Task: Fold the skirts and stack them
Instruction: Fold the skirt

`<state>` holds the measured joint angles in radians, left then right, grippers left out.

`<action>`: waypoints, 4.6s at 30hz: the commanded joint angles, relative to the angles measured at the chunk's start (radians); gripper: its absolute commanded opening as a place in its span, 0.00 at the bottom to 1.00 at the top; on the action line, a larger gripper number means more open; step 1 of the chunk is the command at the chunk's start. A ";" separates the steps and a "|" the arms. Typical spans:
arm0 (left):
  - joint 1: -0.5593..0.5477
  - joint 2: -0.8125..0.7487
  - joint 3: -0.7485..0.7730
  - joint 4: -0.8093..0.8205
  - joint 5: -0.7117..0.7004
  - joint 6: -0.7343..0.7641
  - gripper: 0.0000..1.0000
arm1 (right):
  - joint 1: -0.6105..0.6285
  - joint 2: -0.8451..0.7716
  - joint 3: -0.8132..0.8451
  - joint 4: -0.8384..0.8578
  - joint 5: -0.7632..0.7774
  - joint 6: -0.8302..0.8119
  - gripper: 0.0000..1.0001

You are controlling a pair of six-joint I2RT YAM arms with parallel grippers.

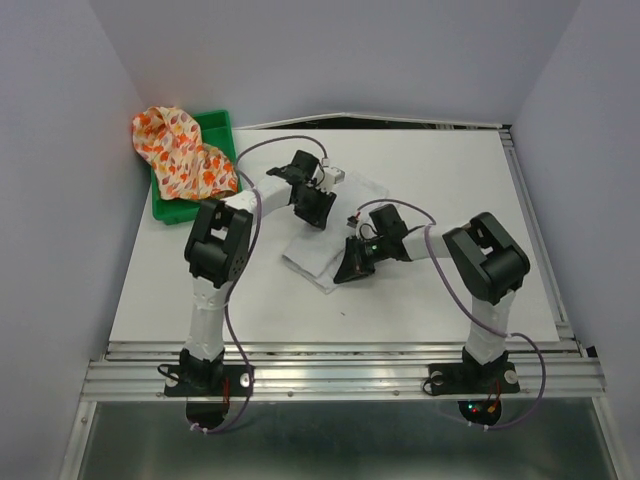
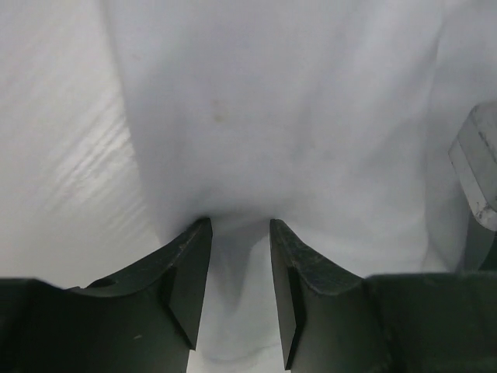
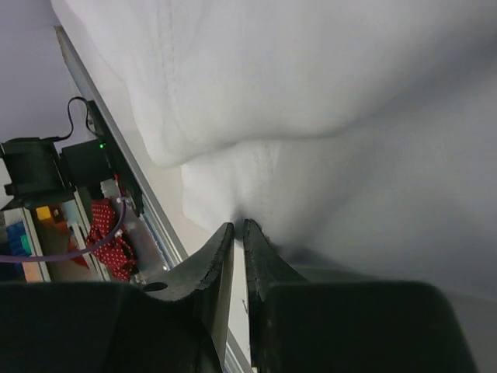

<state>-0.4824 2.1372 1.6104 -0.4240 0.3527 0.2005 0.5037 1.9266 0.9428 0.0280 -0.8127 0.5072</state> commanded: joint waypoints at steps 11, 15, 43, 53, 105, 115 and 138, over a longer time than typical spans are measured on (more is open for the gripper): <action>-0.082 -0.451 -0.237 0.042 -0.158 0.019 0.53 | -0.008 -0.205 0.025 -0.112 0.308 0.460 0.28; -0.169 -0.517 -0.311 0.074 -0.196 -0.015 0.54 | -0.017 -0.204 -0.038 -0.070 0.268 0.566 0.27; -0.332 -0.393 -0.438 0.126 -0.442 -0.099 0.45 | -0.017 -0.189 -0.206 0.228 0.184 0.622 0.26; -0.332 -0.347 -0.448 0.131 -0.448 -0.076 0.33 | -0.017 -0.092 -0.173 0.326 0.153 0.662 0.20; -0.323 -0.462 -0.337 -0.075 -0.104 -0.049 0.00 | -0.017 -0.044 -0.148 0.256 0.185 0.634 0.18; -0.324 -0.346 -0.376 -0.021 -0.049 -0.073 0.00 | -0.017 -0.112 -0.154 0.193 0.152 0.602 0.21; -0.303 -0.287 -0.506 0.074 -0.054 -0.030 0.00 | -0.369 -0.063 0.318 -0.155 0.294 0.169 0.25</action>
<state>-0.7834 1.8259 1.1465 -0.3294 0.3283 0.1360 0.1257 1.7828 1.1122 -0.1432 -0.5499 0.7536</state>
